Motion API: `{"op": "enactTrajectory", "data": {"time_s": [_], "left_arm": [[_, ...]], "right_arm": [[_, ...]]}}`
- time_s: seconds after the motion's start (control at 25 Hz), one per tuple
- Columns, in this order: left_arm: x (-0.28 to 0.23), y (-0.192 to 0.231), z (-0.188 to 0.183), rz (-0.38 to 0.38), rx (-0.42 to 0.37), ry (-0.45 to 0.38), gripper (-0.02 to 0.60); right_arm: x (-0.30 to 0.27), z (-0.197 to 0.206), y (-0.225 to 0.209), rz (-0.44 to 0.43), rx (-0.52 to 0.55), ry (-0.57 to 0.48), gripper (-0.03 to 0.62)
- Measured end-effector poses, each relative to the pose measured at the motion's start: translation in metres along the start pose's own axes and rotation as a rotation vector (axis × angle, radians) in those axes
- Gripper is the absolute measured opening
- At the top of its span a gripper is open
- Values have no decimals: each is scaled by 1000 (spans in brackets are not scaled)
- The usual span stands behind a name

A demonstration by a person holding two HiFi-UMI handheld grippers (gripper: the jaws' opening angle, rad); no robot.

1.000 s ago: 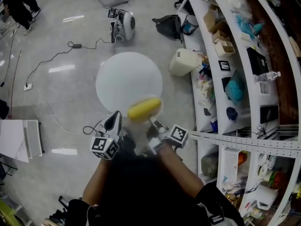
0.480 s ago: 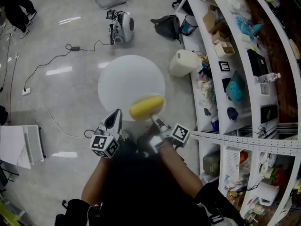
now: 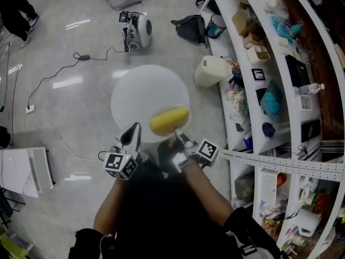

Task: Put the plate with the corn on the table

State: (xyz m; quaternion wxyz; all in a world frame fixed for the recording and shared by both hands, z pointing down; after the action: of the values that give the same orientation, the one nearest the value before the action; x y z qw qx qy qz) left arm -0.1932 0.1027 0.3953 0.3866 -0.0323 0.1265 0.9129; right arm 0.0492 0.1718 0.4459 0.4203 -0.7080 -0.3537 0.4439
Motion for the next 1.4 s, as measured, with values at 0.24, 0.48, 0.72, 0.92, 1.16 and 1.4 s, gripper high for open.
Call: {"op": "enactTrajectory", "data": {"time_s": [0.24, 0.48, 0.72, 0.92, 1.16, 1.4], "left_arm": [[-26, 1, -4, -8, 0, 3, 3], [-56, 4, -5, -24, 4, 15, 3], [-90, 8, -3, -34, 3, 34, 3], [-115, 11, 3, -45, 17, 49, 3], [-139, 16, 6, -59, 31, 54, 3], [-162, 25, 5, -81, 48, 47, 3]], "right_arm": [[-19, -21, 8, 6, 10, 22, 29], [-40, -48, 14, 14, 11, 43, 29], [-59, -76, 18, 49, 28, 53, 29], [-76, -97, 17, 59, 32, 70, 29], [-92, -118, 14, 86, 44, 82, 29], [-112, -136, 11, 97, 54, 105, 29]]}}
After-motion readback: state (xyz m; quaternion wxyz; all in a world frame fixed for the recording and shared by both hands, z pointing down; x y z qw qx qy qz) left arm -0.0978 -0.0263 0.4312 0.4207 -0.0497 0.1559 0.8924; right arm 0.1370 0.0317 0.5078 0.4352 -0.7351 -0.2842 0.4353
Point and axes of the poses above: the fingertips, and each gripper's own axes: x backward along the fingers, y to its left, z out of its underside, the point moved 8 cm from there along x, backward along the fingers, and after that the axes turned 15 degrees about -x, right-handed, at the moved point
